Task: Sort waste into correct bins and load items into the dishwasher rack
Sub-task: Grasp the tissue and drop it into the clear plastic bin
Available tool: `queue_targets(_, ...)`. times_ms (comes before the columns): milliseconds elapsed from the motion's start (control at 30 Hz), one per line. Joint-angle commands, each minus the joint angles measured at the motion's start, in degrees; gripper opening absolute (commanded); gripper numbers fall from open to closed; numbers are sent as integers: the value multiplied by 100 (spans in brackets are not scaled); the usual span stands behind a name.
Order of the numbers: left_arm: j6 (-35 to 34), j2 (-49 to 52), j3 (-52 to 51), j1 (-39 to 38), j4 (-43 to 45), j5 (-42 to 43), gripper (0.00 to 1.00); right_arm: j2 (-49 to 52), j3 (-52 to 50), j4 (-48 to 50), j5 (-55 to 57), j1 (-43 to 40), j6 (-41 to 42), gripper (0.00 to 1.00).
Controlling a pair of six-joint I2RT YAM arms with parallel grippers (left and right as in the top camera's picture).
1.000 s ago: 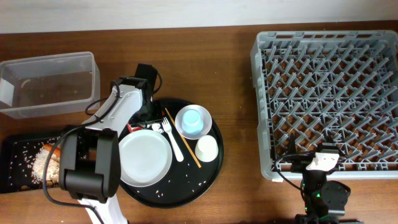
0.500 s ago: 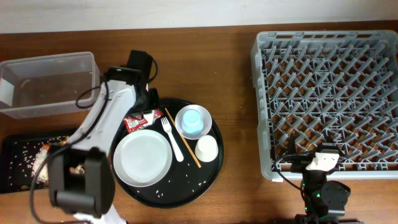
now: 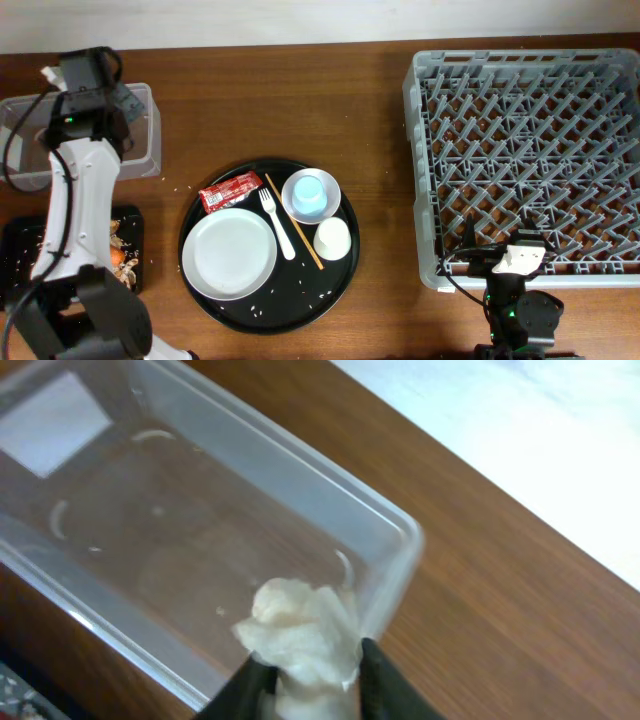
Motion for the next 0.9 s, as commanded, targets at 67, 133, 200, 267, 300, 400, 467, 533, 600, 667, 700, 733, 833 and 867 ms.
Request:
queue_targets(67,-4,337,50,249,15,-94,99,-37,-31,-39,13,-37,9,99)
queue_targets(133,-4,264,50,249,15,236,99,-37,-31,-39,13,-37,11,99)
queue_targets(200,-4,125,50,249,-85,1075,99,-37,-31,-39,13,-37,11,99)
queue_targets(267,-4,-85,50,236,-450,2409,99,-37,-31,-39,11,-37,11,99)
queue_targets(300,-9,-151,50,184,-640,3084,99,-37,-31,-39,11,-37,9,99)
queue_targets(400,-2,-164,35,-479,-1731,3639,99,-37,-31,-39,11,-37,9,99)
queue_targets(467,-2,-162,33,-1132,-2297,2671,99,-37,-31,-39,11,-37,9,99)
queue_targets(533,-2,-155,33,-1665,-2614,1808,98,-37,-31,-39,11,-37,9,99)
queue_targets(600,-9,-70,26,-2229,-2990,1019,95,-37,-31,-39,11,-37,9,99)
queue_targets(667,-76,125,7,-2520,-3058,710,95,-37,-31,-39,13,-37,9,99)
queue_targets(700,-151,251,7,-2573,-3018,535,95,-37,-31,-39,11,-37,9,99)
queue_targets(733,-160,367,7,-2575,-2946,431,95,-37,-31,-39,13,-37,9,99)
queue_targets(833,-39,852,4,-2570,-2885,114,71,-37,-31,-39,13,-37,9,99)
queue_targets(867,107,1008,2,-2579,-2953,114,71,-37,-31,-39,11,-37,9,99)
